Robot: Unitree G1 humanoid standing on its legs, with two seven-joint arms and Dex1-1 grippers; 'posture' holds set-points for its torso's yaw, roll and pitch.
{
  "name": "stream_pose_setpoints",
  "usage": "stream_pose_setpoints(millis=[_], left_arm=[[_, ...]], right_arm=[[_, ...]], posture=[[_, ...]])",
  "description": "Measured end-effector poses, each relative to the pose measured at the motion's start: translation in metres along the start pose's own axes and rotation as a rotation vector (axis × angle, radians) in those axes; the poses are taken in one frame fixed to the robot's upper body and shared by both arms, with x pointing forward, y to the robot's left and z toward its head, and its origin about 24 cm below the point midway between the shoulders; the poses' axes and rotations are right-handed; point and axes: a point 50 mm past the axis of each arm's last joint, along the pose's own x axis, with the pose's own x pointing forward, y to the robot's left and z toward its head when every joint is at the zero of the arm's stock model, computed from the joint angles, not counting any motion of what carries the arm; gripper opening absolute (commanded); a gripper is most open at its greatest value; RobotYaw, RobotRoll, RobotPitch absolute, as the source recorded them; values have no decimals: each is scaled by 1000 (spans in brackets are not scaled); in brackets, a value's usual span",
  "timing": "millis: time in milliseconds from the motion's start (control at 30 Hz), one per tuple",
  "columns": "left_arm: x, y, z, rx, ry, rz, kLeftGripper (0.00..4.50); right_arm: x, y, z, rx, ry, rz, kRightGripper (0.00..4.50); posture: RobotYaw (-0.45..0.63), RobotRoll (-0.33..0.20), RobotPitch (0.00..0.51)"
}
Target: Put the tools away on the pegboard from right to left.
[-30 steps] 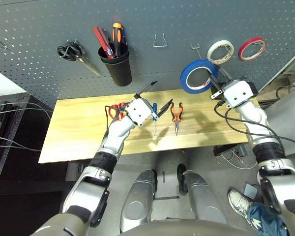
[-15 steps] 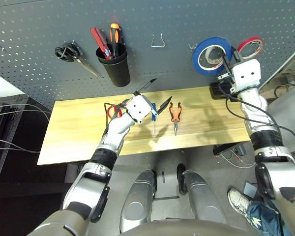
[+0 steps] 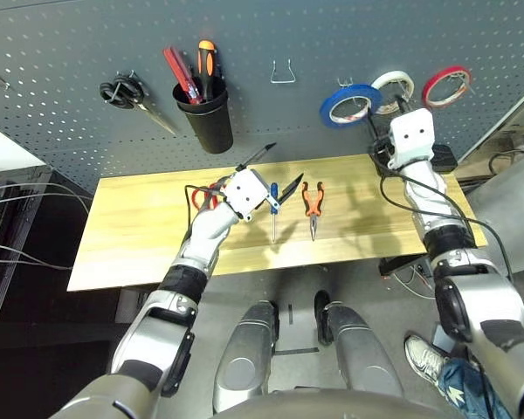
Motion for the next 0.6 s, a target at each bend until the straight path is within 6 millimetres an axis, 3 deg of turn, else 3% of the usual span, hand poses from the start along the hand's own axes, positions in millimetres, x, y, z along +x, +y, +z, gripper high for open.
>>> stream_pose_setpoints(millis=[100, 300, 433, 600], left_arm=[[0, 0, -4, -4, 39, -21, 4500], [-2, -7, -23, -42, 207, -65, 4500], [-4, -11, -33, -52, 303, -77, 4500], [-5, -14, -39, -74, 369, -78, 4500]], right_arm=[[-20, 10, -13, 21, 67, 64, 4485], [-25, 28, -29, 174, 249, 142, 4485], [-17, 42, -46, 408, 476, 122, 4485], [-1, 54, -51, 539, 653, 124, 4485]], posture=[[128, 0, 217], [122, 0, 220], [130, 0, 225], [148, 0, 240]])
